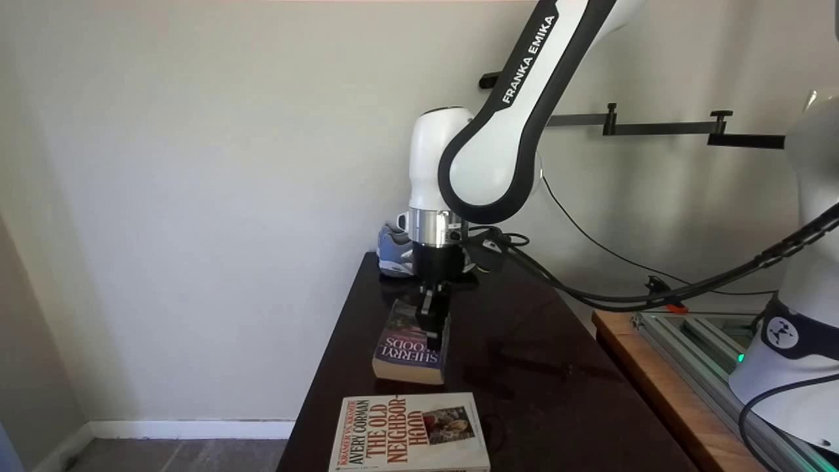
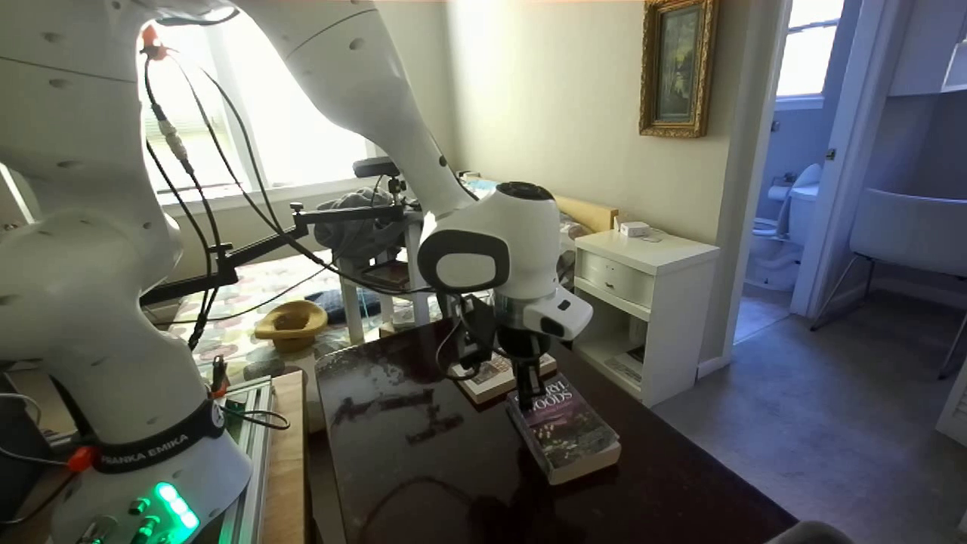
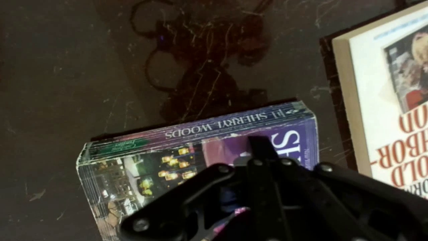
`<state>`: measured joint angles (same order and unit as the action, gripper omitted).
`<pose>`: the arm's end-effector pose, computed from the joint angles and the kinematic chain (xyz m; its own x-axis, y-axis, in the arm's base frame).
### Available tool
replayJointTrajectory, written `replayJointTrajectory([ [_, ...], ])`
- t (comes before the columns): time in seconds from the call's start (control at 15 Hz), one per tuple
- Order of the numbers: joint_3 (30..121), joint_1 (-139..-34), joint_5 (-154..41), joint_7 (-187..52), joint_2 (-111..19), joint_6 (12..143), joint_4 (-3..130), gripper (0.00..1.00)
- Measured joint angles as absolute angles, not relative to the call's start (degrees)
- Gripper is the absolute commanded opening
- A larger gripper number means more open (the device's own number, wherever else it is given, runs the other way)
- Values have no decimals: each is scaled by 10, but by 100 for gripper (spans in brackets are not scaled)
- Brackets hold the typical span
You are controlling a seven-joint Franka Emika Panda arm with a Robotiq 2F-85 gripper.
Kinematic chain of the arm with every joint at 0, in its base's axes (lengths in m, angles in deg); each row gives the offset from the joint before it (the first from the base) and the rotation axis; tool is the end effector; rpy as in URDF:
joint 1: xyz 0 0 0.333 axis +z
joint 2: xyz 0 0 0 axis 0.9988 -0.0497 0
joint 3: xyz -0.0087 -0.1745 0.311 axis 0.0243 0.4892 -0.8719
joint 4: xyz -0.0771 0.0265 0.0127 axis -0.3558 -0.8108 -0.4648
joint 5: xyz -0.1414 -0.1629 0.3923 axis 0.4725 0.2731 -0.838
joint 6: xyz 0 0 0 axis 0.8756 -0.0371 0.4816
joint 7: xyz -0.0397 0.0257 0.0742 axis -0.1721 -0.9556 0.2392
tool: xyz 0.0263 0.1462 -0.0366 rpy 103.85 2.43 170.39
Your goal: Rotate the book on the right.
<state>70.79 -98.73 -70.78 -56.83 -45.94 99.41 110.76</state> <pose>0.5125 -0.1004 0.1290 0.9657 -0.2597 0.0058 -0.2584 -0.9626 -0.0817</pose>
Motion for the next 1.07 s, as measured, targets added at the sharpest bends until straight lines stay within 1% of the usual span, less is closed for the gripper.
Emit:
replayJointTrajectory([
  [0.33, 710, -978, -723, -582, -459, 1009, 1098, 0],
  [0.6, 729, -975, -706, -573, -459, 1025, 1093, 0],
  [1.07, 748, -988, -664, -491, -475, 1022, 1081, 0],
])
